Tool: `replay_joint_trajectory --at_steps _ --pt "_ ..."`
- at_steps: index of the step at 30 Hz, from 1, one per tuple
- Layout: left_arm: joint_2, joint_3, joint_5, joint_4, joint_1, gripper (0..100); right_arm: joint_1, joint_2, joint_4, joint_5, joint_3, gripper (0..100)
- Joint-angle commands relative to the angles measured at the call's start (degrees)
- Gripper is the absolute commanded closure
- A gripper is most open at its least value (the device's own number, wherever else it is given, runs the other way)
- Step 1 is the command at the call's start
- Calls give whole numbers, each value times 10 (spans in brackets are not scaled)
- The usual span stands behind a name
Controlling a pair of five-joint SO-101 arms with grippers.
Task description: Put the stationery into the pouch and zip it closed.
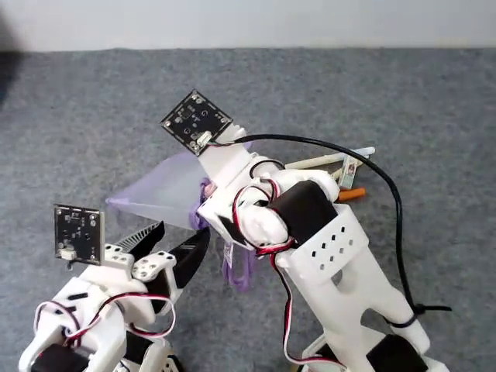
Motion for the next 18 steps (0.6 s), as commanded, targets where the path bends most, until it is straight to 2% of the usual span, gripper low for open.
replay_joint_trajectory --at_steps 1,6,18 --pt "12 24 4 -39 -20 759 -17 -5 14 -3 -31 991" --pt "11 79 3 -63 -75 758 -19 -5 15 -2 -31 991" --pt "12 90 -25 -55 -78 761 -16 0 15 -1 -68 991"
